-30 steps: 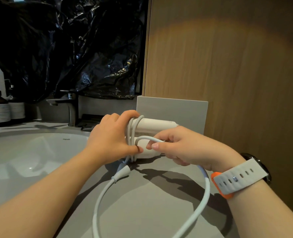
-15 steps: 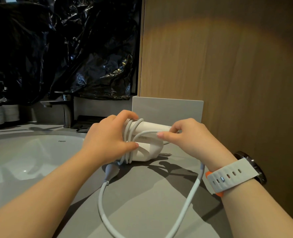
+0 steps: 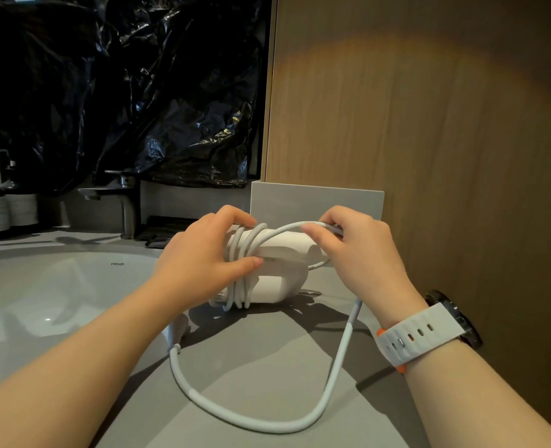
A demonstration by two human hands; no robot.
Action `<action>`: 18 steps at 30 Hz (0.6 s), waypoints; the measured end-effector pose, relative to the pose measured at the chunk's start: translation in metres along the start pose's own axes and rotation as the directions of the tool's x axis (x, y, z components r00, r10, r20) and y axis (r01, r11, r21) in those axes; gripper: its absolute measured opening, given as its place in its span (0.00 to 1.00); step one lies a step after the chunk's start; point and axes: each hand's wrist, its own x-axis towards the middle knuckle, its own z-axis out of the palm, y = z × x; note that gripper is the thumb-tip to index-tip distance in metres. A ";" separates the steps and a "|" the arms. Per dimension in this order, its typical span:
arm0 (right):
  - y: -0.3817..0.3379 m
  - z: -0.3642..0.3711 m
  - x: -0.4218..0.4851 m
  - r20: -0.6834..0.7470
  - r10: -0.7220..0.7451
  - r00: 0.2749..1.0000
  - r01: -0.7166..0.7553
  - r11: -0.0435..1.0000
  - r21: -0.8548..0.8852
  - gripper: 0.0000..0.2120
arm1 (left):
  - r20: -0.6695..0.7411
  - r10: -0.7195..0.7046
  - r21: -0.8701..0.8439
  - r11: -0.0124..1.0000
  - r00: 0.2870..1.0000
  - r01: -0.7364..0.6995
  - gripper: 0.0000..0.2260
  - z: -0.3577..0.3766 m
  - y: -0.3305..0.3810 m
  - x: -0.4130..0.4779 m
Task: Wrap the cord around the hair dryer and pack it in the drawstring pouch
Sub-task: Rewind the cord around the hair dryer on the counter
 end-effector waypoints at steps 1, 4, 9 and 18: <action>0.000 0.000 0.001 0.027 0.024 0.999 -0.024 0.999 0.022 0.11 | -0.002 -0.008 -0.004 1.000 1.000 0.008 0.18 0.000 0.000 0.000; -0.003 -0.002 0.003 0.227 0.178 0.957 -0.251 0.903 0.349 0.09 | -0.015 -0.057 -0.047 0.997 0.998 0.056 0.18 0.001 -0.005 0.002; -0.007 -0.011 0.001 0.562 0.189 0.806 -0.568 0.513 0.643 0.09 | -0.016 -0.131 -0.136 0.982 0.991 0.128 0.19 0.000 -0.011 0.004; 0.003 -0.007 0.005 -0.031 -0.175 0.984 0.177 0.968 0.180 0.04 | 0.011 -0.115 -0.179 0.977 0.993 0.115 0.18 -0.001 -0.012 0.006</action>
